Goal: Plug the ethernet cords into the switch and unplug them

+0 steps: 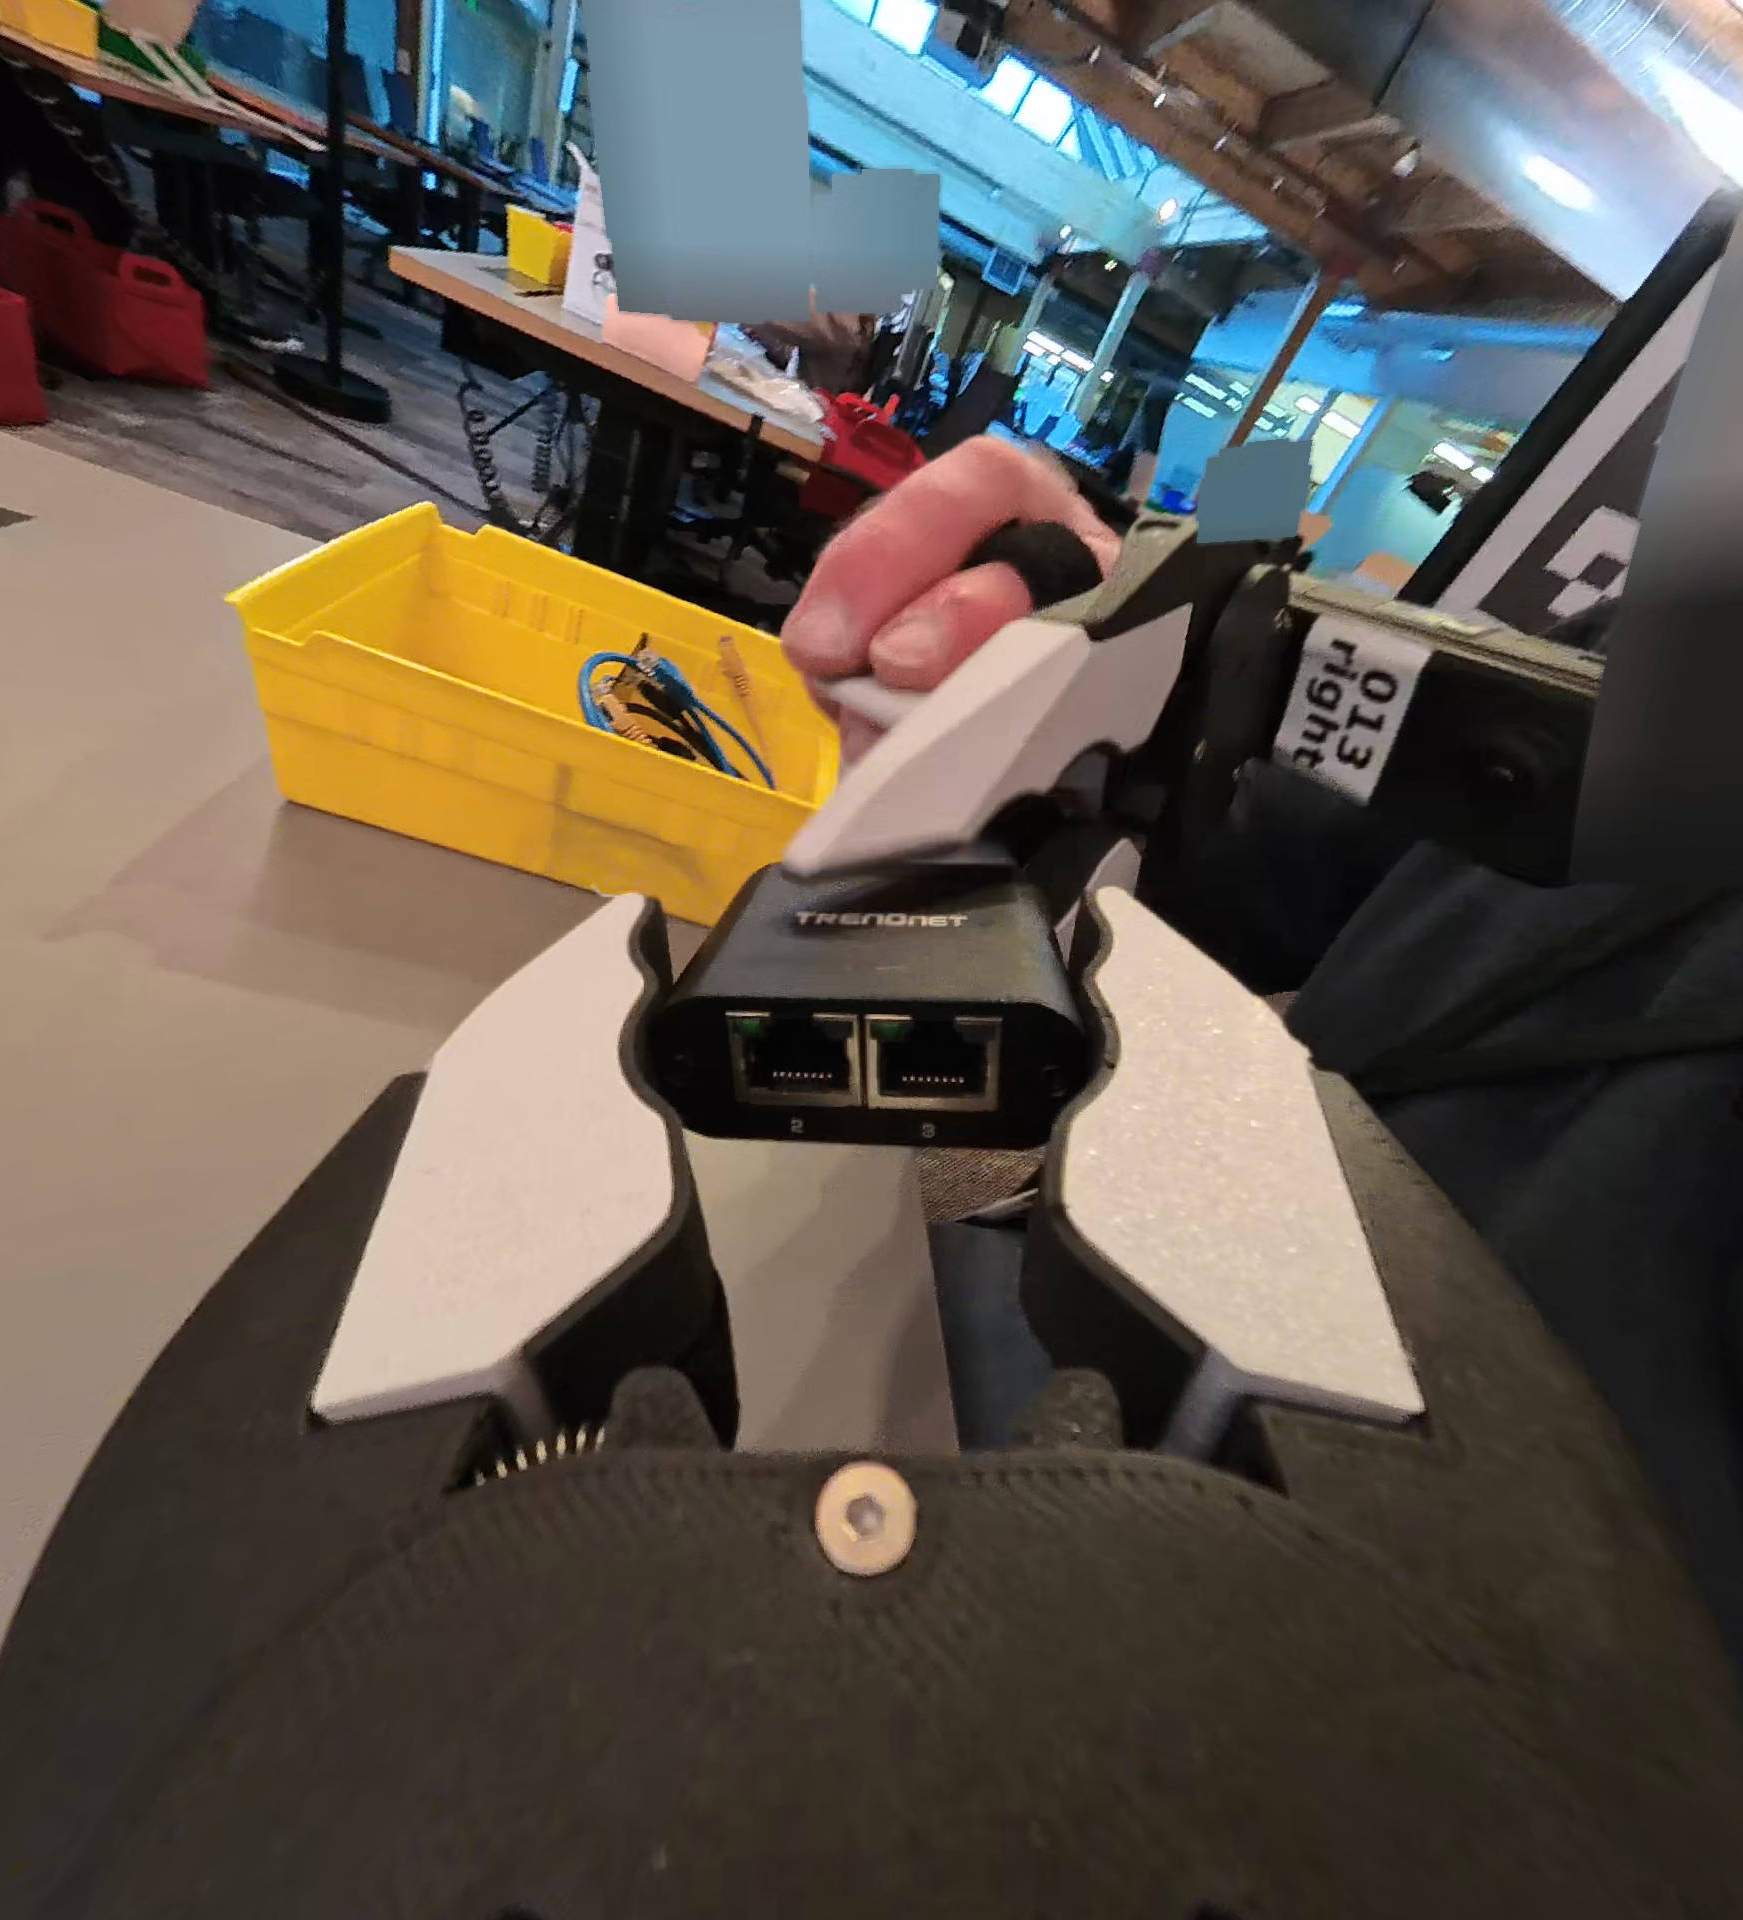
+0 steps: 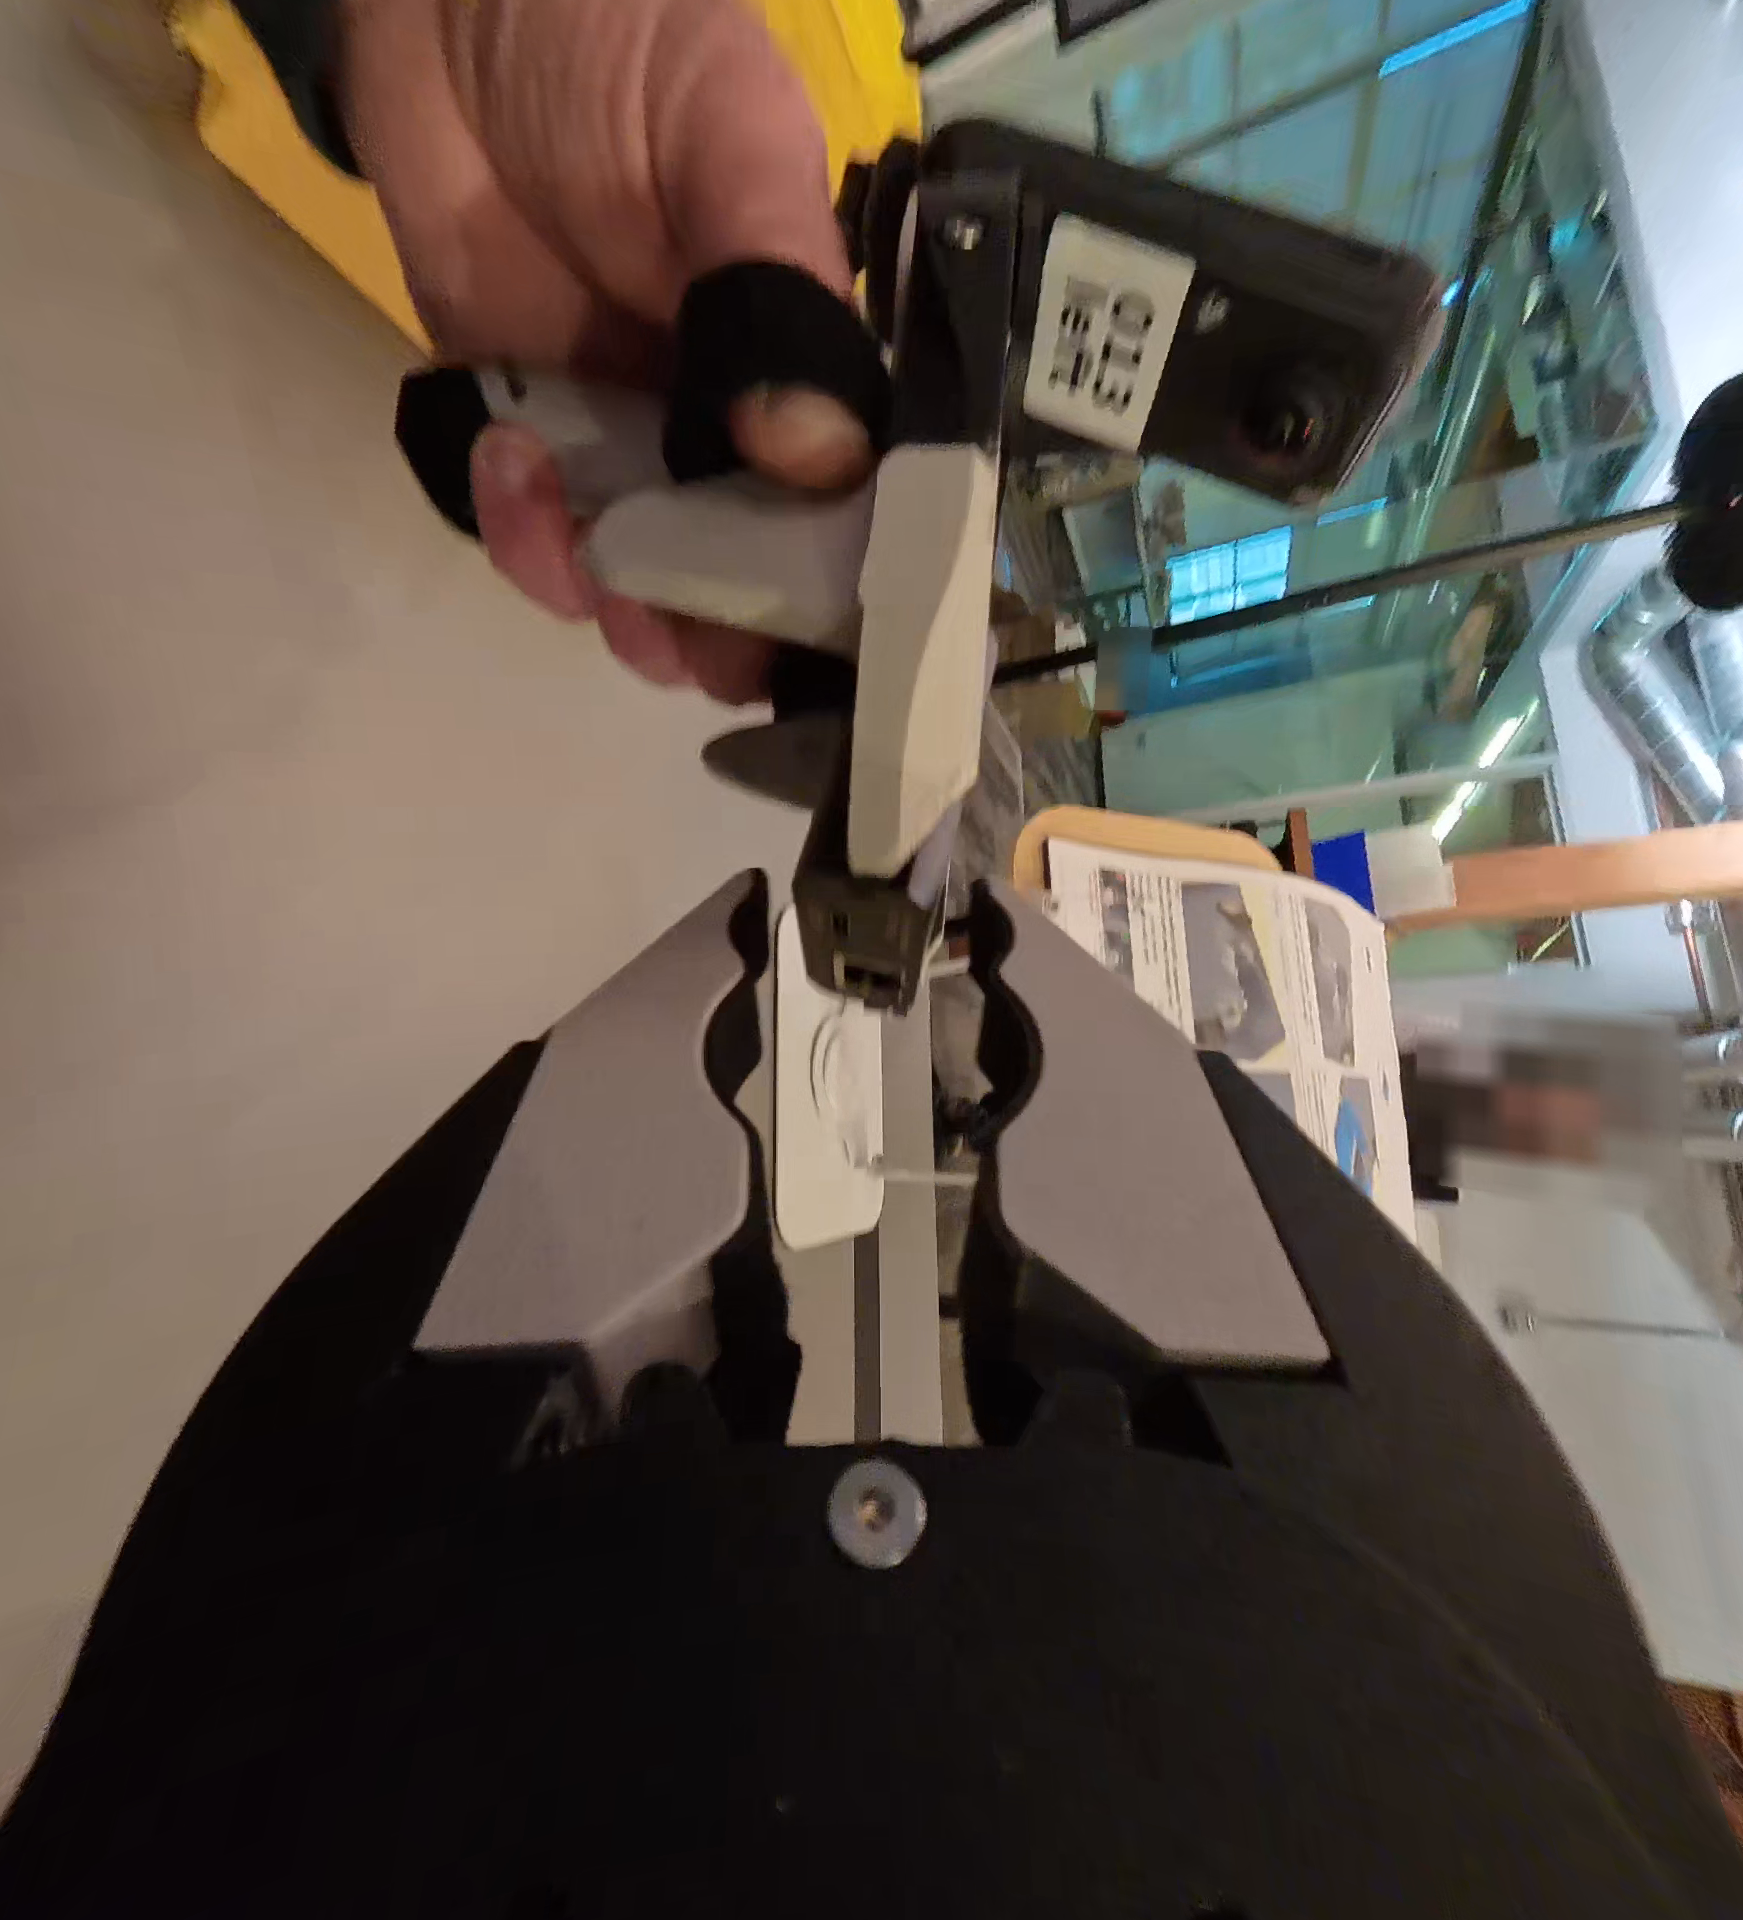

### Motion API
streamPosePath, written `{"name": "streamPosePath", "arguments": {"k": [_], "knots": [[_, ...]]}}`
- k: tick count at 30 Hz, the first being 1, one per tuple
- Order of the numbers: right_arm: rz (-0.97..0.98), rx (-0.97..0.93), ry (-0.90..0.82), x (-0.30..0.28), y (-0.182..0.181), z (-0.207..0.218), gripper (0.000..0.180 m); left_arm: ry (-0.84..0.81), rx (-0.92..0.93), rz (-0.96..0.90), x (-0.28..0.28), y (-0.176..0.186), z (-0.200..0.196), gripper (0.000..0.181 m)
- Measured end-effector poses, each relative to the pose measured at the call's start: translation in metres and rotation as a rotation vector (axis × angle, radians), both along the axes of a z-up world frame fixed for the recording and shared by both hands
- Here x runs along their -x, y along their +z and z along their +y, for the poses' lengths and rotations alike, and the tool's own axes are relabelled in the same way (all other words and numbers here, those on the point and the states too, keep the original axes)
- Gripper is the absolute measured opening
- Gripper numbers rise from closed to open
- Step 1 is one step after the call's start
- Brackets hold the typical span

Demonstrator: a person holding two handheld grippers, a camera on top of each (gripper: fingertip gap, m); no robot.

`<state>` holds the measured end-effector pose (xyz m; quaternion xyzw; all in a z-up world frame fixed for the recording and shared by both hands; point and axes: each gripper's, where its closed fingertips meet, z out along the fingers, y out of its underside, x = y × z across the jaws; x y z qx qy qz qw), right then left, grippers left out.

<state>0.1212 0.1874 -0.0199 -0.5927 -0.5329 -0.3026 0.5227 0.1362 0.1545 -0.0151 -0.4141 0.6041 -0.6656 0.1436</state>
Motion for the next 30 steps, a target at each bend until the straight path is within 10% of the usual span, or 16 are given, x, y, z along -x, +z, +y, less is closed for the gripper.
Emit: {"name": "streamPosePath", "arguments": {"k": [8,15,20,30], "knots": [[0.028,0.003,-0.056,-0.019,0.012,-0.008,0.022,0.012,-0.024,-0.042,-0.001,0.003,-0.003,0.068],[0.061,0.152,-0.574,-0.211,0.024,-0.046,0.022,0.105,-0.054,-0.124,0.007,0.025,0.032,0.037],[0.091,0.492,-0.922,-0.341,-0.04,-0.099,0.022,0.165,-0.126,-0.23,0.016,0.047,0.045,0.0],[0.097,0.989,-1.114,-0.413,-0.158,-0.129,0.022,0.229,-0.238,-0.267,0.026,0.069,0.066,0.019]]}}
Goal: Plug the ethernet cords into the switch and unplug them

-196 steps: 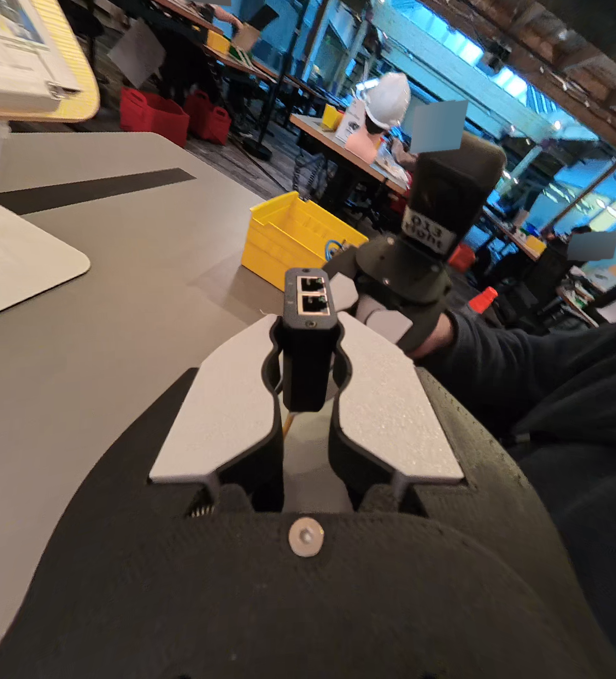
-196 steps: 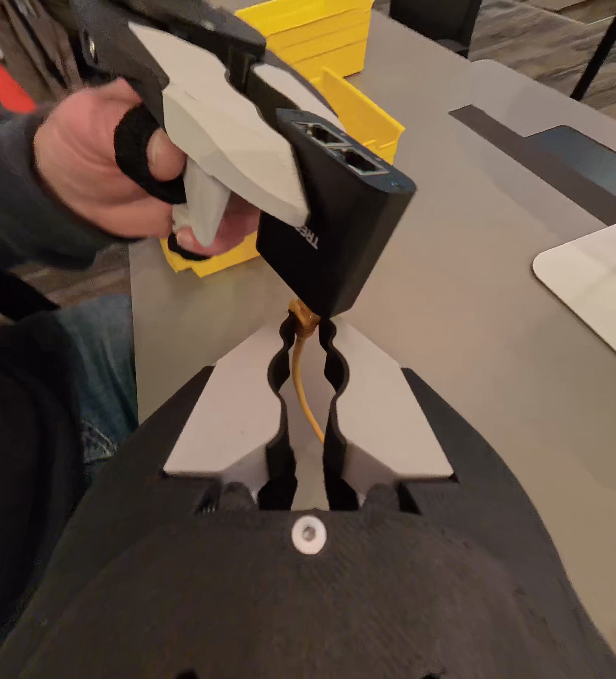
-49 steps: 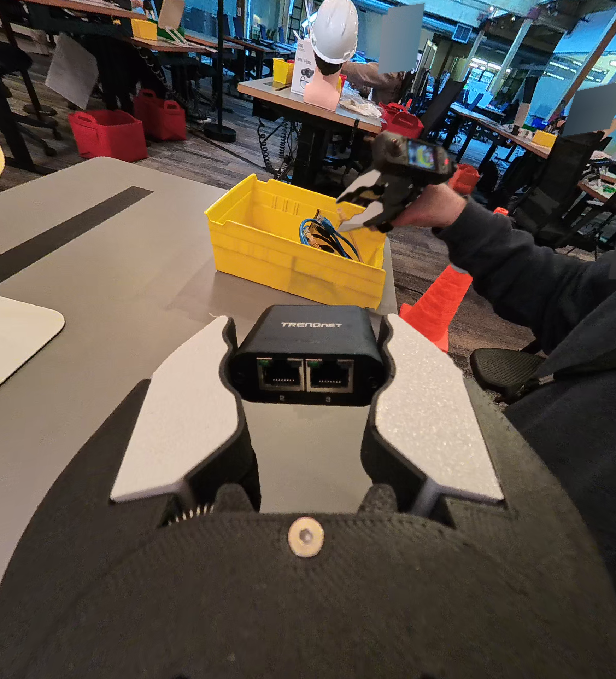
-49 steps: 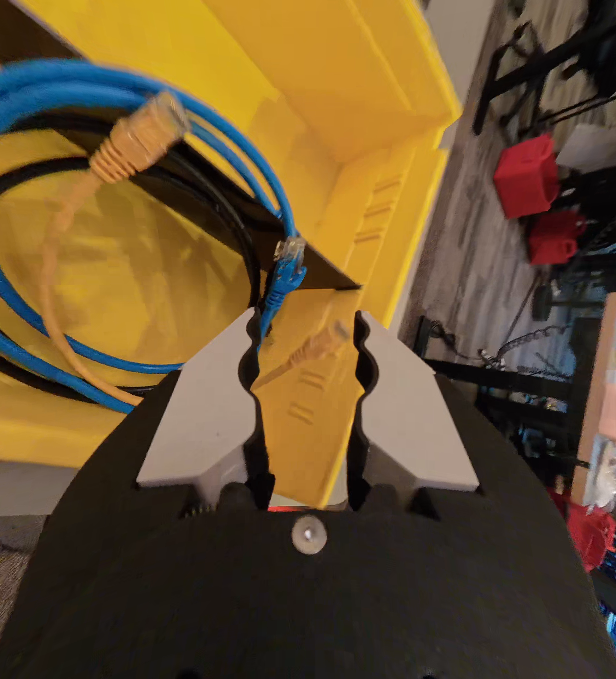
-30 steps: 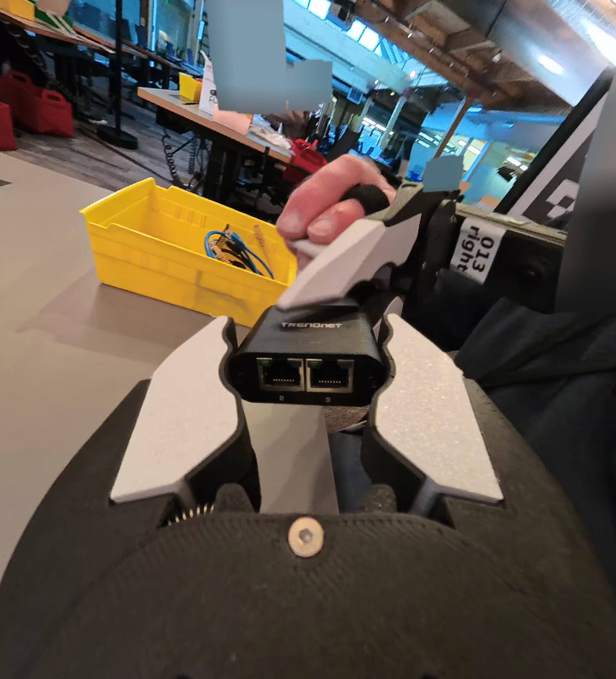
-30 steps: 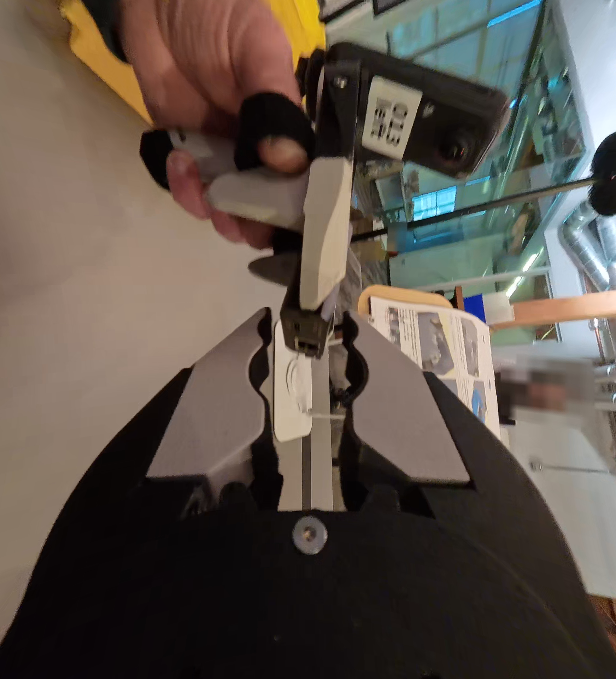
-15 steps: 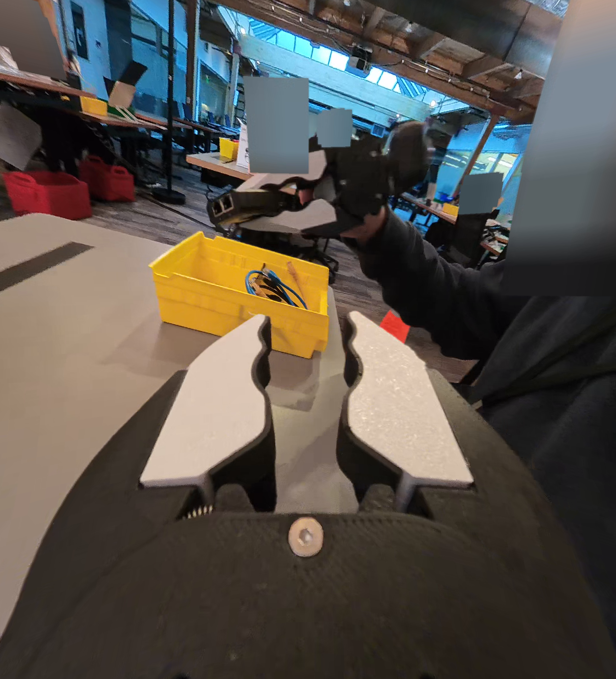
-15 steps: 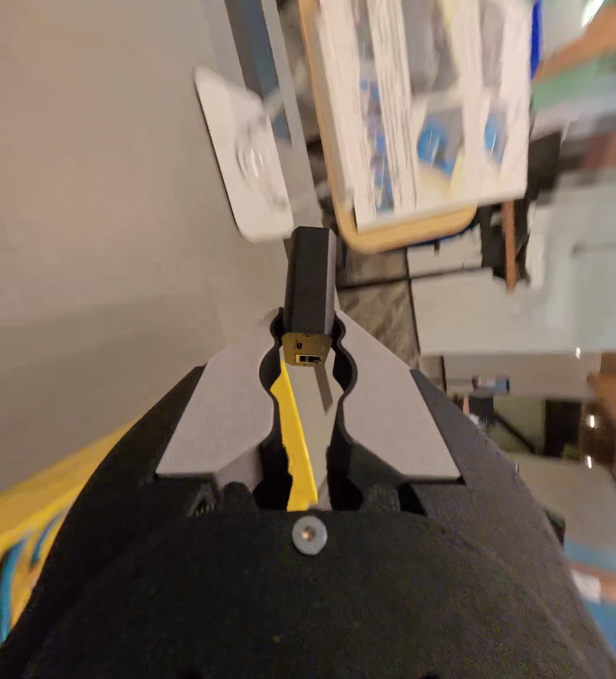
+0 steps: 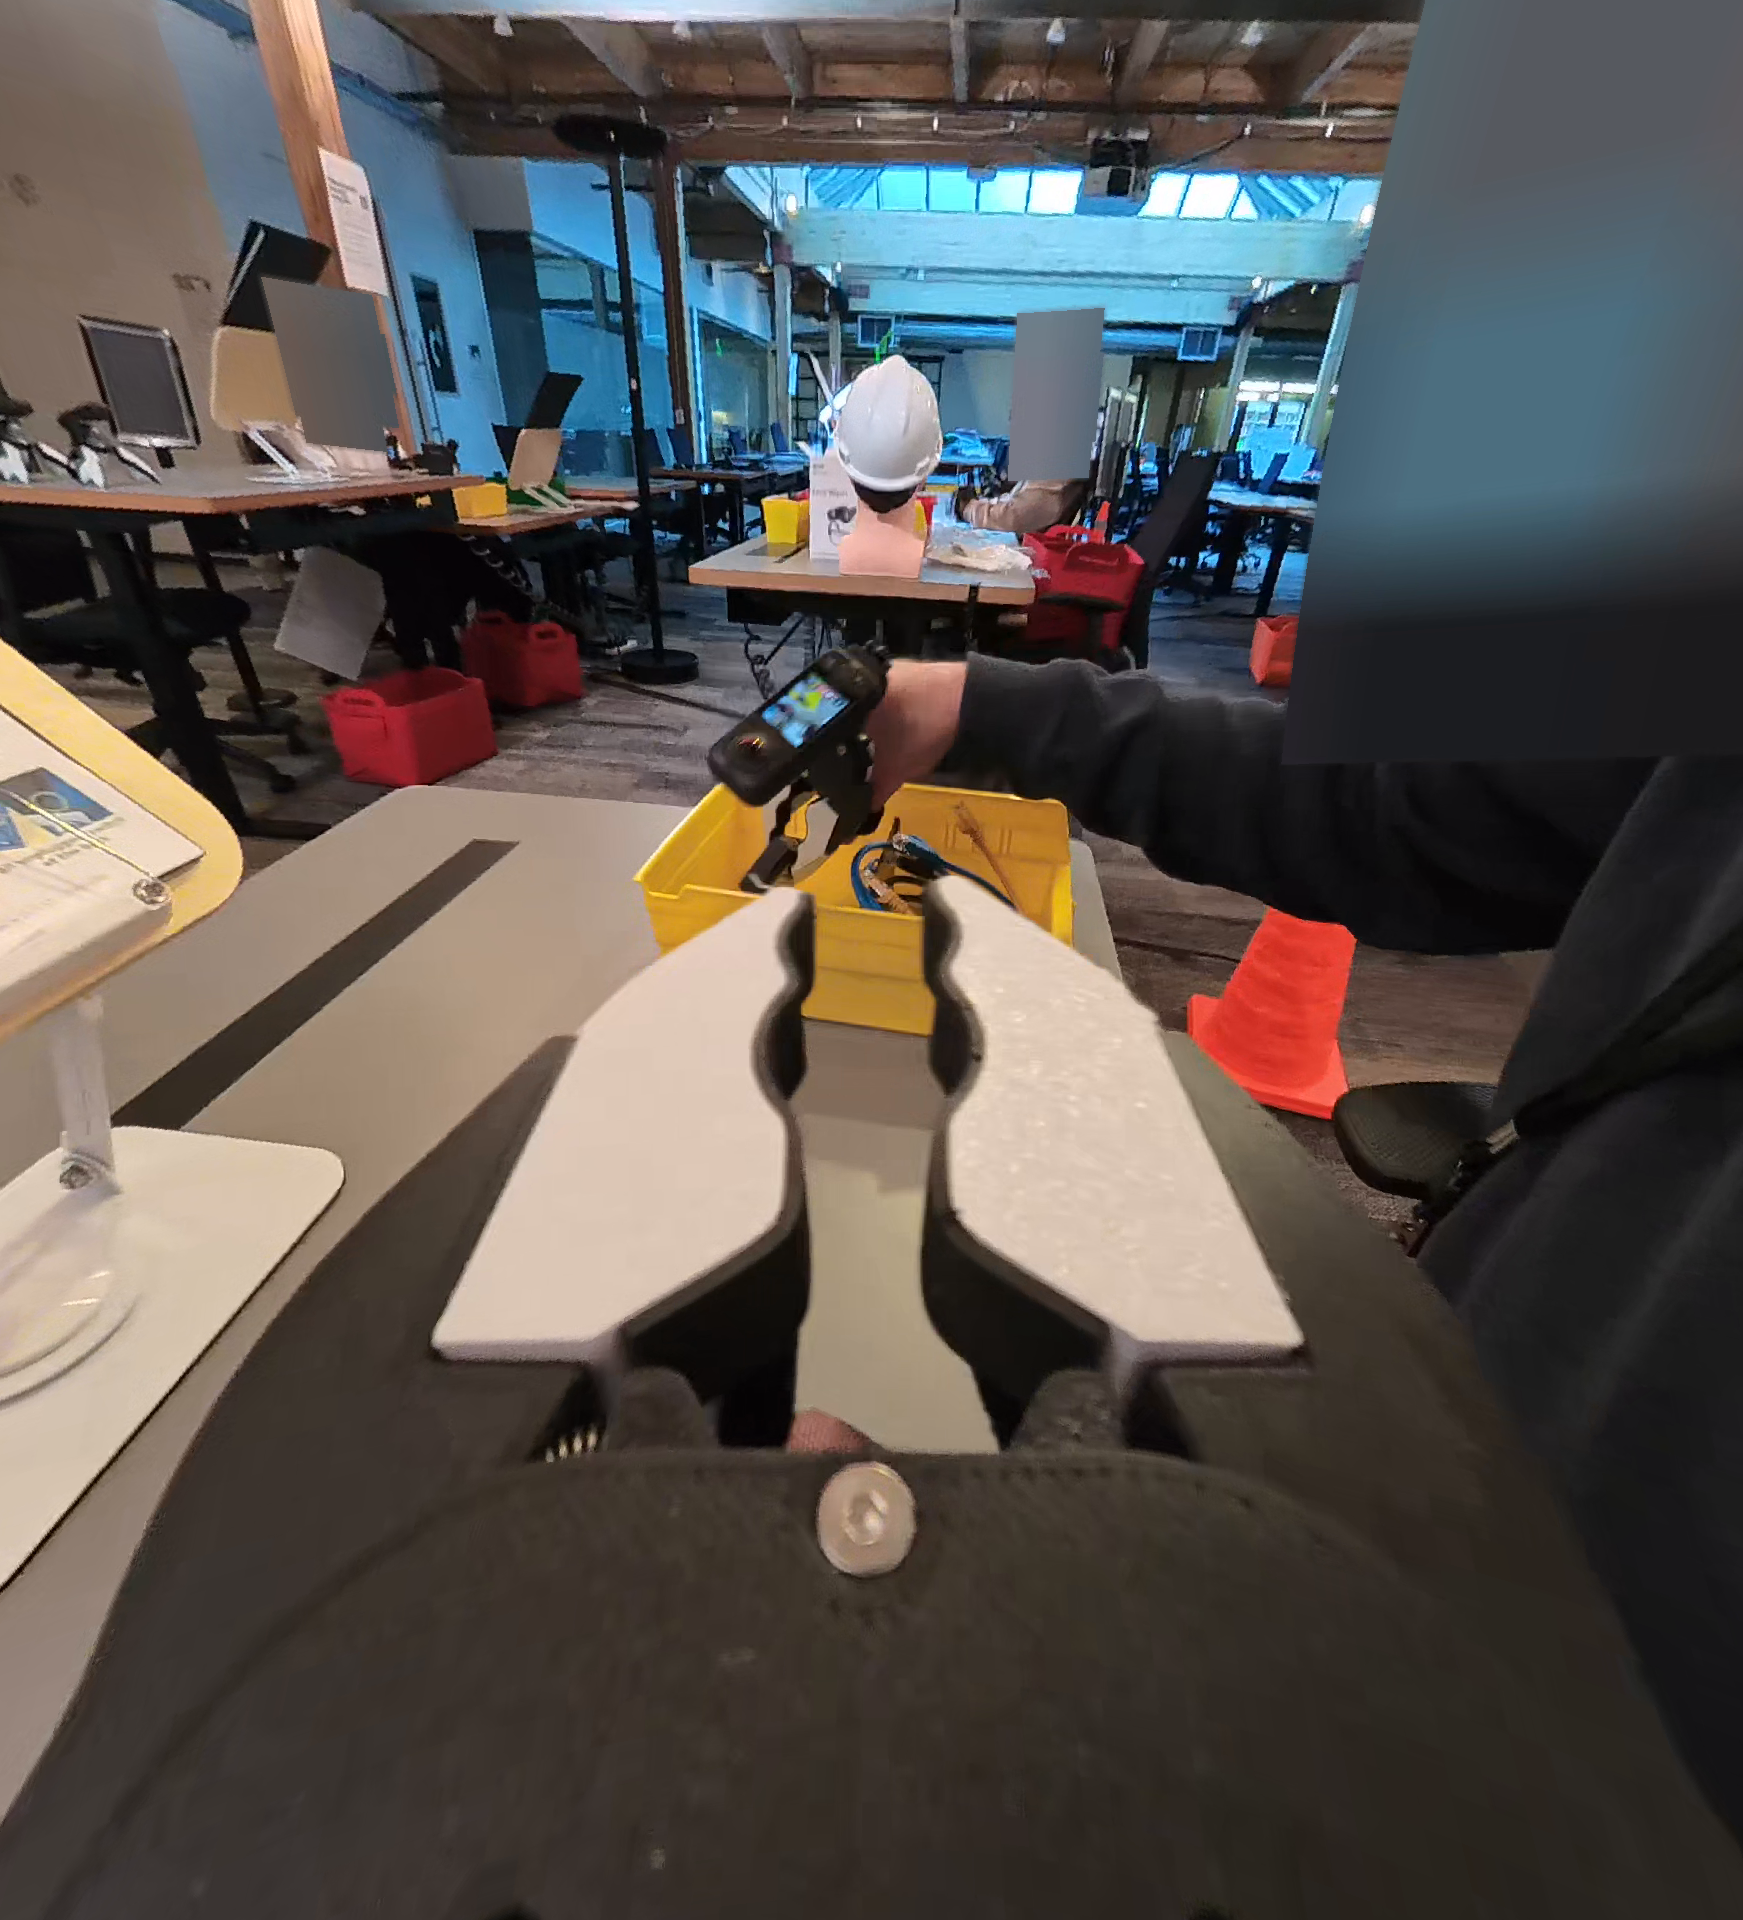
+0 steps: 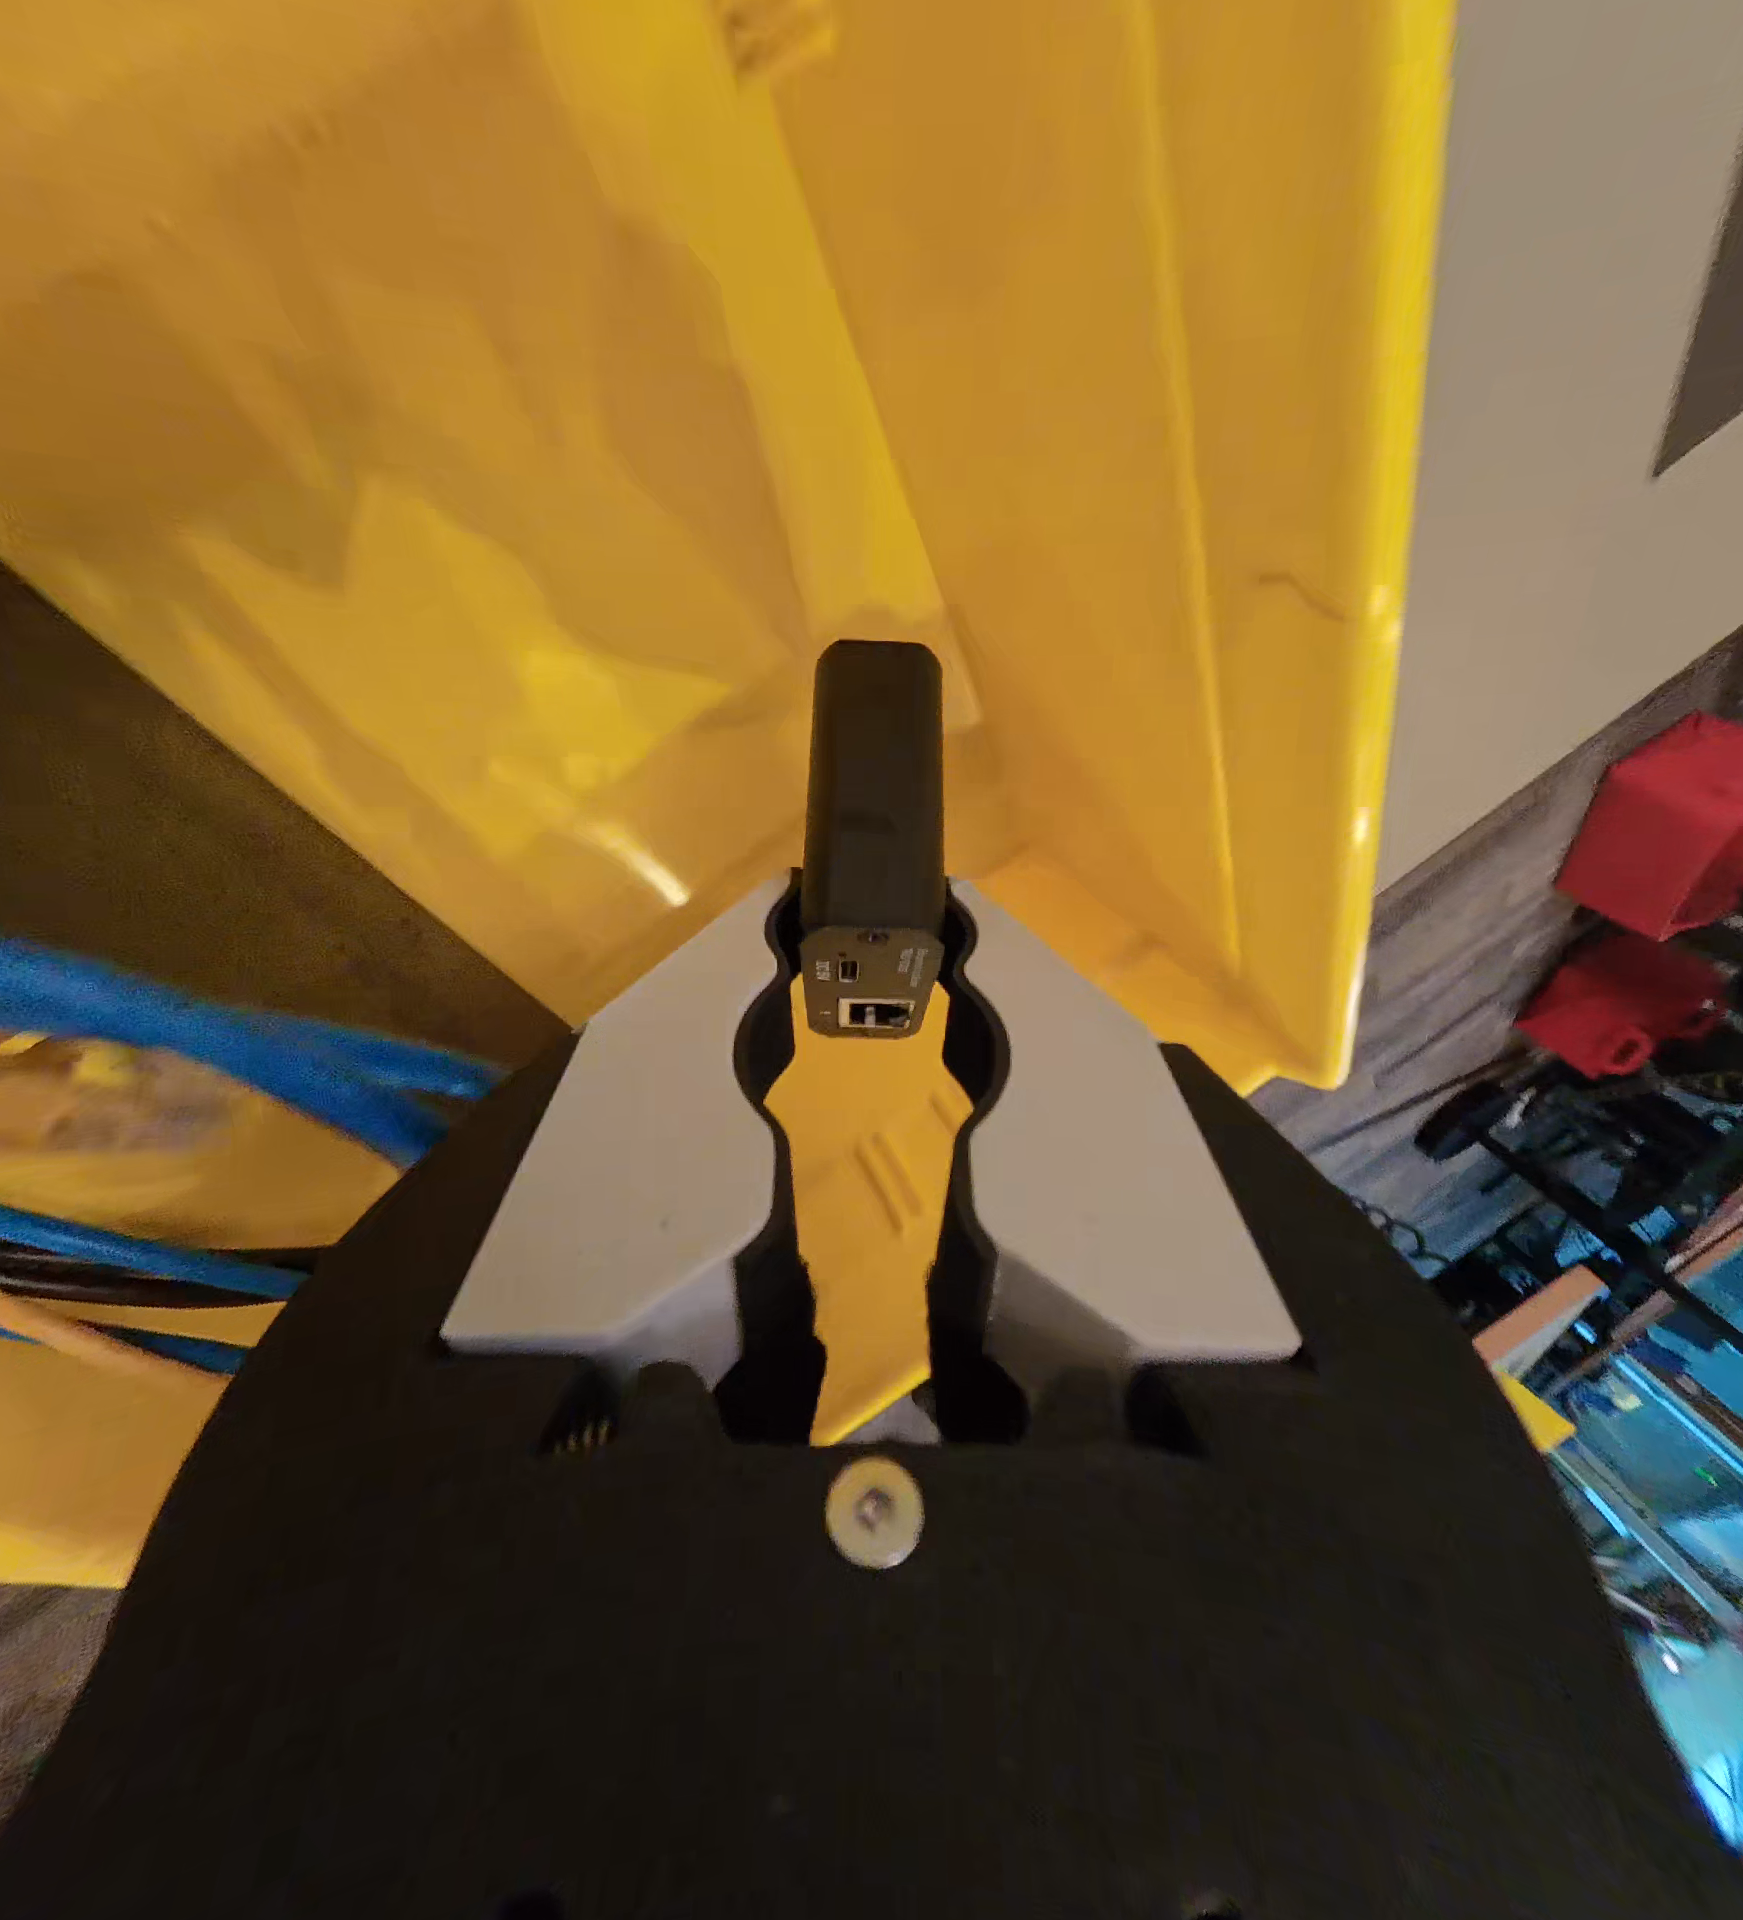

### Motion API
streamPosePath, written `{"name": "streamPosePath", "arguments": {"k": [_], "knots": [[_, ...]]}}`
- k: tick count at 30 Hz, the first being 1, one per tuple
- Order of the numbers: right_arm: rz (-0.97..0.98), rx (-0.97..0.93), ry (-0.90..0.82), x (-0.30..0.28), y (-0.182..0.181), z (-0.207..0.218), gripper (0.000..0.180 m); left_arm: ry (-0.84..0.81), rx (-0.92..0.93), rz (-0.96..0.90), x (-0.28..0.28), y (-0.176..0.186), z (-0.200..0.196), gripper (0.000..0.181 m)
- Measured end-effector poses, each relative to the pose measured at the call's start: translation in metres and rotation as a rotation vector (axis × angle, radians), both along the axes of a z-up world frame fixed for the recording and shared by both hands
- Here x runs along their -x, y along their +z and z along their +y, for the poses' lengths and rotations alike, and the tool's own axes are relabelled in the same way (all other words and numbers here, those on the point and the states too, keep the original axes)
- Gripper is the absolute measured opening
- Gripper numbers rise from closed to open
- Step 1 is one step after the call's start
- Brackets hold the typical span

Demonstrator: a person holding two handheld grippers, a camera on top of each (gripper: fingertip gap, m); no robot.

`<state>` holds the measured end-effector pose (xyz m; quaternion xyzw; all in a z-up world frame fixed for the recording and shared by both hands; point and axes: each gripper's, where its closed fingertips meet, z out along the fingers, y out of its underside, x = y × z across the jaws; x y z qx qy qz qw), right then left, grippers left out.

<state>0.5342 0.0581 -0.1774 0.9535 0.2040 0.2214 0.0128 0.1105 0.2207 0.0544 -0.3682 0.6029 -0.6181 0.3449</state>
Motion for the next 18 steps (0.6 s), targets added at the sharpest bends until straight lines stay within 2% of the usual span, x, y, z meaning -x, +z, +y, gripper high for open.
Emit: {"name": "streamPosePath", "arguments": {"k": [3,6,10,11,12,14,15,16,17,18], "knots": [[0.016,0.044,0.017,-0.001,-0.012,0.003,0.023,0.013,-0.001,0.019,-0.001,0.001,0.001,0.046],[0.019,0.026,0.022,0.001,-0.006,0.007,0.029,0.041,0.028,0.044,-0.004,0.003,0.005,0.079],[0.042,-0.089,0.034,0.01,0.025,0.015,0.026,0.06,0.057,0.017,-0.001,0.013,0.01,0.092],[0.043,-0.116,0.023,0.012,0.034,0.015,0.026,0.065,0.051,0.008,0.001,0.016,0.011,0.089],[0.024,-0.135,0.017,0.011,0.043,0.013,0.026,0.067,0.038,-0.005,0.003,0.018,0.012,0.079],[-0.005,-0.175,0.009,0.01,0.059,0.009,0.025,0.031,0.036,-0.061,0.012,0.029,0.009,0.045],[-0.023,-0.201,-0.007,0.008,0.068,0.005,0.026,0.003,0.033,-0.084,0.017,0.034,0.007,0.02],[-0.044,-0.226,-0.026,0.006,0.077,0.0,0.025,0.013,0.023,-0.096,0.02,0.038,0.01,0.008],[-0.052,-0.248,-0.041,0.006,0.084,-0.006,0.026,0.028,0.005,-0.112,0.023,0.042,0.013,0.0],[-0.052,-0.272,-0.06,0.007,0.091,-0.013,0.025,0.049,-0.009,-0.13,0.026,0.046,0.016,0.0]]}}
